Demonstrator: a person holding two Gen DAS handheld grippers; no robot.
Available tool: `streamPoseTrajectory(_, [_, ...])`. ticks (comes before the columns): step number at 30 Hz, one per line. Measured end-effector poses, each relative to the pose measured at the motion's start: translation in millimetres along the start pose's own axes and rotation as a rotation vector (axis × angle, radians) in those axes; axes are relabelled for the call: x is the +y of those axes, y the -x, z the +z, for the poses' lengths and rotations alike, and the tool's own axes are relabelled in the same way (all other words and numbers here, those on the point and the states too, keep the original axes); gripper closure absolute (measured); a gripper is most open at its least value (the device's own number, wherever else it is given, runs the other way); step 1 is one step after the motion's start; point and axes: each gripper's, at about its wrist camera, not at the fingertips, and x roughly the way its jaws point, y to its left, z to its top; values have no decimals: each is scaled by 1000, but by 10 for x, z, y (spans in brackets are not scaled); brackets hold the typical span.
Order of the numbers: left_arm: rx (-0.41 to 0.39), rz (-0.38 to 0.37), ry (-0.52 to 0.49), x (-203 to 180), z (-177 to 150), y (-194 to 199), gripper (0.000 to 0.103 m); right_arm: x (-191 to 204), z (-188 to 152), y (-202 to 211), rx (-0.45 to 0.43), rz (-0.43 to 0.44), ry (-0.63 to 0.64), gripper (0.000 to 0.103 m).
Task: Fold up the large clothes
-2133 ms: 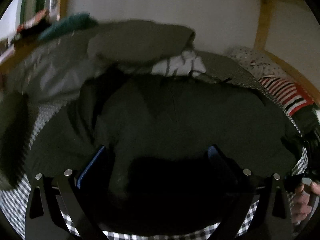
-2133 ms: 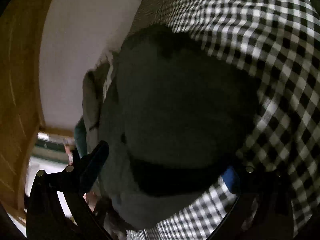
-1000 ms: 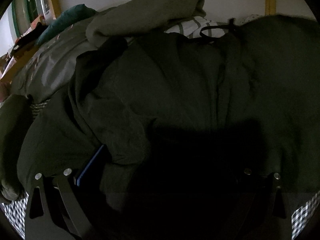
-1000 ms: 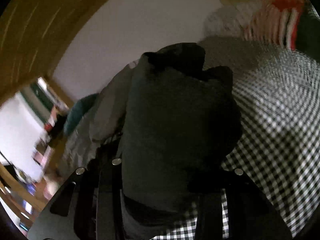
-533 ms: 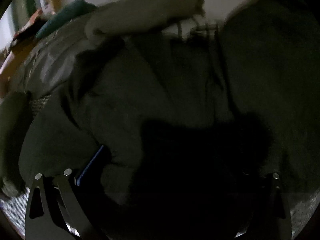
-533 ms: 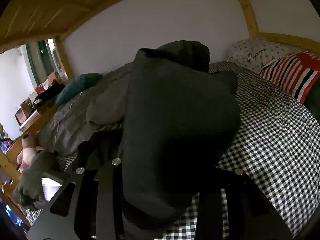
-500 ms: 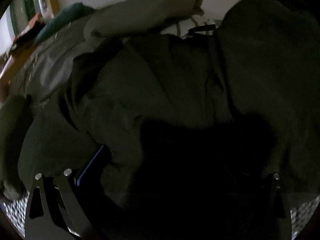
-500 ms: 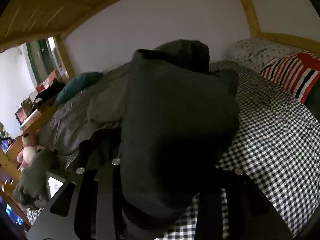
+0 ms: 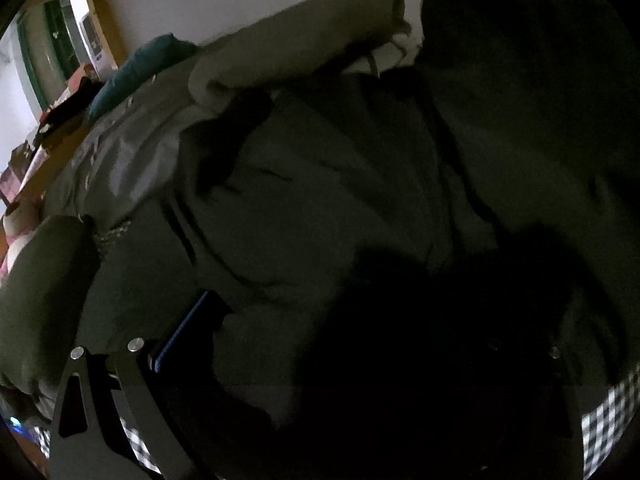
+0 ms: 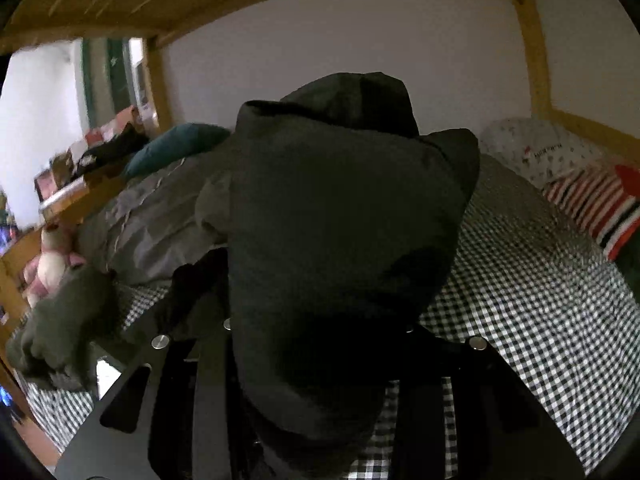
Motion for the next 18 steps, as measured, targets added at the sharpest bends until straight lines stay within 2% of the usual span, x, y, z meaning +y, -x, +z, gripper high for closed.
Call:
streamPoseTrajectory(3, [15, -7, -13, -8, 34, -38, 4, 201, 5, -24, 2, 4, 52, 68])
streamPoseTrajectory(6, [10, -84, -9, 140, 31, 62, 4, 391, 17, -45, 0, 26, 85, 68])
streamPoseTrajectory(10, [-62, -168, 242, 876, -36, 413, 5, 572, 10, -51, -9, 38, 126, 68])
streamPoseTrajectory(14, [-52, -237, 319, 1087, -217, 470, 5, 800, -13, -75, -13, 40, 169, 68])
streamPoseTrajectory(18, [-87, -302, 365, 1207, -393, 772, 5, 936, -67, -104, -6, 39, 211, 68])
